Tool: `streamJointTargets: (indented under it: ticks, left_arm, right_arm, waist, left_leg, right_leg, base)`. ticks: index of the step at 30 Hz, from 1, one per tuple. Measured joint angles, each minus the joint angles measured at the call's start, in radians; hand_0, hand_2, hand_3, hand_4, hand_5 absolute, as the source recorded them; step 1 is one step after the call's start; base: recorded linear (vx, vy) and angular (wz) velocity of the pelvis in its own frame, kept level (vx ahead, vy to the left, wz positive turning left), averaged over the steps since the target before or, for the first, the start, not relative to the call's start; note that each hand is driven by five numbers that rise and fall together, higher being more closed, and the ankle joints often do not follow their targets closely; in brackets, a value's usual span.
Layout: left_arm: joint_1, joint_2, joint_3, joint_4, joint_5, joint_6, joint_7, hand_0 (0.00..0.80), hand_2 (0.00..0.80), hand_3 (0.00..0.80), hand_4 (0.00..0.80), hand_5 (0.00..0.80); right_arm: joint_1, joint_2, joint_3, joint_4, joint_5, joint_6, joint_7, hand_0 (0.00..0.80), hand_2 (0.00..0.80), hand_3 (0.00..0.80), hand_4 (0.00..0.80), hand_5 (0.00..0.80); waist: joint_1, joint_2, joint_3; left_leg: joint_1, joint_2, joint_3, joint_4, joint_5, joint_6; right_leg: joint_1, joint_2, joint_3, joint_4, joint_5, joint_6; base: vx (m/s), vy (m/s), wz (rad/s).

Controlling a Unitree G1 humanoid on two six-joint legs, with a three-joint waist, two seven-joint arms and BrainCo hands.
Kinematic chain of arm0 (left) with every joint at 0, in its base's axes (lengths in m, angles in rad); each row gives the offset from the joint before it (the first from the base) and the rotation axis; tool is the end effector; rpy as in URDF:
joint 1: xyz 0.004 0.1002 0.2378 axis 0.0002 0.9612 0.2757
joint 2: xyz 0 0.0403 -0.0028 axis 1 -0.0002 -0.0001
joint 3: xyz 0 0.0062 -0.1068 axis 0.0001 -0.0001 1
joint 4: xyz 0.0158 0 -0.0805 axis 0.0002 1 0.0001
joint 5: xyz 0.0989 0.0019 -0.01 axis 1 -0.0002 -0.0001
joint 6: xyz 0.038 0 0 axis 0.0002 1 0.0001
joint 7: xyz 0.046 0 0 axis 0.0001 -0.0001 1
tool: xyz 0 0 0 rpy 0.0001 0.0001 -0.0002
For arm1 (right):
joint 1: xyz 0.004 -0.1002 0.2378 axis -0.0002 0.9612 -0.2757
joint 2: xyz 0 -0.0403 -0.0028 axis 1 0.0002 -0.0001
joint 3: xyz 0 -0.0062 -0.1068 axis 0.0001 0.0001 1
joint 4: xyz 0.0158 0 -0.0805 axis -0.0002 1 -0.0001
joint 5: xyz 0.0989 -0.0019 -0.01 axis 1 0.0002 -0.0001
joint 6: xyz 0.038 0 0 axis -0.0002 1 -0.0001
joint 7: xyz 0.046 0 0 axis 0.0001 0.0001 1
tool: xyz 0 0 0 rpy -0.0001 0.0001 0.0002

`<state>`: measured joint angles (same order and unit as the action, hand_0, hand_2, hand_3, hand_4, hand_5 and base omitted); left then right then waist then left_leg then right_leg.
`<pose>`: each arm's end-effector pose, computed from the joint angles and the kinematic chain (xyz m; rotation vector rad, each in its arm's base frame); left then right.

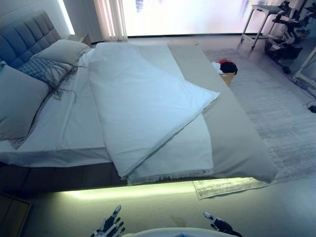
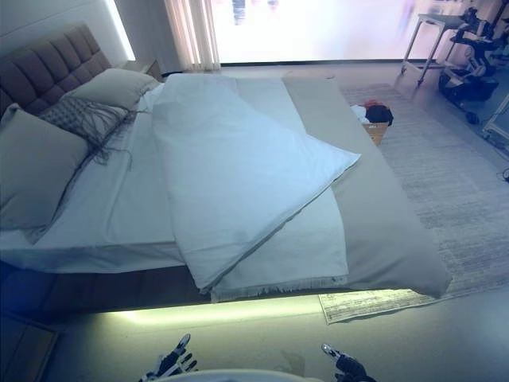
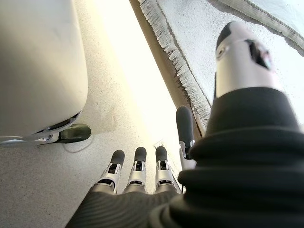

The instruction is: Make the bed neatly

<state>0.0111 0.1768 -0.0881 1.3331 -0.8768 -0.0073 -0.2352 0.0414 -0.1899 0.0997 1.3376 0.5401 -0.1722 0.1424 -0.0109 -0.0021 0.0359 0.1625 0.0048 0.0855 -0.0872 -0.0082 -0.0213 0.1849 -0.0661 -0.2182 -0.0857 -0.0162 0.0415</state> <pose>0.0491 0.2092 -0.1264 -0.6606 1.1265 0.4212 0.0434 -0.2166 -0.1244 0.2699 1.1296 -0.2997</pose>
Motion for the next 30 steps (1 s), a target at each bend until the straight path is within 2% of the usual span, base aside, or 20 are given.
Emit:
streamJointTargets:
  ticks: [10,20,24,27,30]
  left_arm:
    - [0.001,0.000,0.000,0.000,0.000,0.002,-0.001,0.000,0.000,0.000,0.000,0.000]
    - [0.001,0.003,0.002,0.000,0.005,0.002,-0.006,0.000,0.000,0.000,0.000,0.000]
    - [0.000,0.008,0.003,0.000,0.040,0.007,-0.006,0.000,0.000,0.000,0.000,0.000]
    - [-0.002,0.015,0.004,-0.001,0.038,0.019,-0.006,0.000,0.000,0.000,0.000,0.000]
    - [-0.004,0.016,0.004,-0.004,0.038,0.020,-0.006,0.000,0.000,0.000,0.000,0.000]
  right_arm:
    - [0.000,0.004,0.039,-0.001,-0.060,0.000,0.038,0.000,0.000,0.000,0.000,0.000]
    - [-0.001,-0.014,0.077,-0.004,-0.125,0.013,0.153,0.000,0.000,0.000,0.000,0.000]
    - [-0.001,-0.019,0.075,-0.007,-0.066,0.029,0.205,0.000,0.000,0.000,0.000,0.000]
    - [-0.001,-0.020,0.059,-0.030,0.031,0.027,0.209,0.000,0.000,0.000,0.000,0.000]
    - [-0.001,-0.021,0.027,-0.031,0.062,0.025,0.211,0.000,0.000,0.000,0.000,0.000]
  waist:
    - [0.000,0.000,0.000]
    - [0.001,-0.009,0.006]
    - [0.001,-0.010,0.005]
    - [-0.001,-0.010,0.009]
    - [-0.002,-0.007,0.012]
  left_leg:
    - [0.000,0.000,-0.001,0.000,0.000,0.000]
    - [-0.004,0.001,-0.002,0.000,0.000,0.000]
    - [-0.012,0.001,-0.002,0.000,0.001,-0.001]
    - [-0.017,0.001,-0.002,0.001,0.003,-0.001]
    - [-0.017,0.001,-0.001,0.000,0.003,-0.001]
  right_leg:
    - [0.001,0.000,-0.001,0.000,0.000,0.000]
    - [-0.002,0.000,-0.002,0.000,0.000,0.000]
    - [-0.010,0.000,-0.002,0.000,0.000,0.000]
    - [-0.016,0.001,-0.002,0.000,0.001,-0.001]
    - [-0.017,0.001,-0.001,0.000,0.000,-0.001]
  base:
    - [0.000,0.000,0.00]
    - [-0.007,-0.016,0.00]
    - [0.000,0.000,0.00]
    - [0.000,0.000,0.00]
    - [0.011,-0.011,0.00]
